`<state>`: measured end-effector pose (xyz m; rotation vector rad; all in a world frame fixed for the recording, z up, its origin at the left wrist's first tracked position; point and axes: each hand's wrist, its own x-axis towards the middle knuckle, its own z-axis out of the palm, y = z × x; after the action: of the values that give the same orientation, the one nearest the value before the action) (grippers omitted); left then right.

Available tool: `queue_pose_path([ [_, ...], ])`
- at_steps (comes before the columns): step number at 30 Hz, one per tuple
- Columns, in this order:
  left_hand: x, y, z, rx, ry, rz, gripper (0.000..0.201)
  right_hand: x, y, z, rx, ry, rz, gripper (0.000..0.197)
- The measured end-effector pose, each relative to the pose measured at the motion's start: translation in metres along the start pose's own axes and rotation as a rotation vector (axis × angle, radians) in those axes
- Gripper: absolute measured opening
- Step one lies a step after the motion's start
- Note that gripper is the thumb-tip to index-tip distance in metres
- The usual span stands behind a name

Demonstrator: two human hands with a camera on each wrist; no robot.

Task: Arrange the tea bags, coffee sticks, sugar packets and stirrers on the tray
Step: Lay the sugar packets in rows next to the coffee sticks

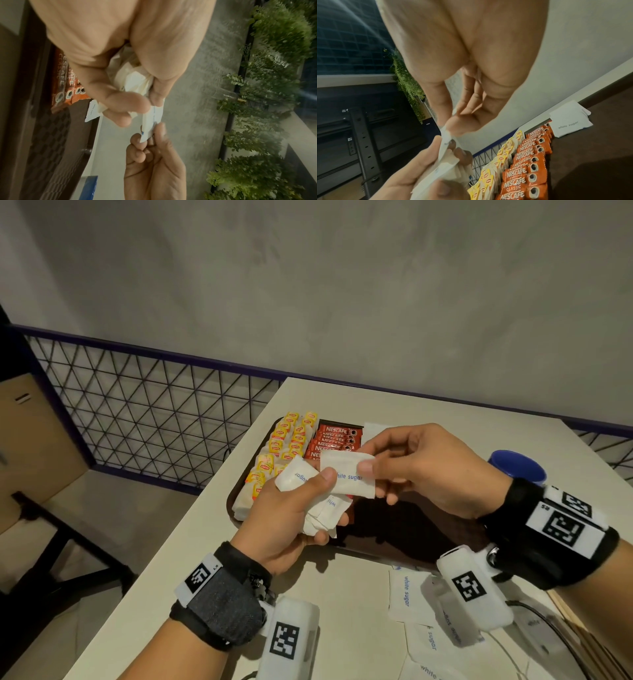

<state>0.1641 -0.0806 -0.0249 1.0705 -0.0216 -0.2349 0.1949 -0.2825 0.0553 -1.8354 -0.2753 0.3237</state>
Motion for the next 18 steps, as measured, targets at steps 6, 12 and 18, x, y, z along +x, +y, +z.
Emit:
queue_pose_path([
  [6,0.001,0.000,0.000,-0.009,0.004,0.010,0.037,0.012,-0.002,-0.006,-0.096,0.060,-0.015,0.018],
  [12,0.003,0.004,-0.002,-0.067,0.028,0.023,0.024,0.059,0.015,-0.050,-0.041,0.297,0.043,0.019],
  [18,0.003,0.005,-0.003,-0.060,0.032,-0.002,0.024,0.104,0.055,-0.073,-0.224,0.288,0.218,0.018],
])
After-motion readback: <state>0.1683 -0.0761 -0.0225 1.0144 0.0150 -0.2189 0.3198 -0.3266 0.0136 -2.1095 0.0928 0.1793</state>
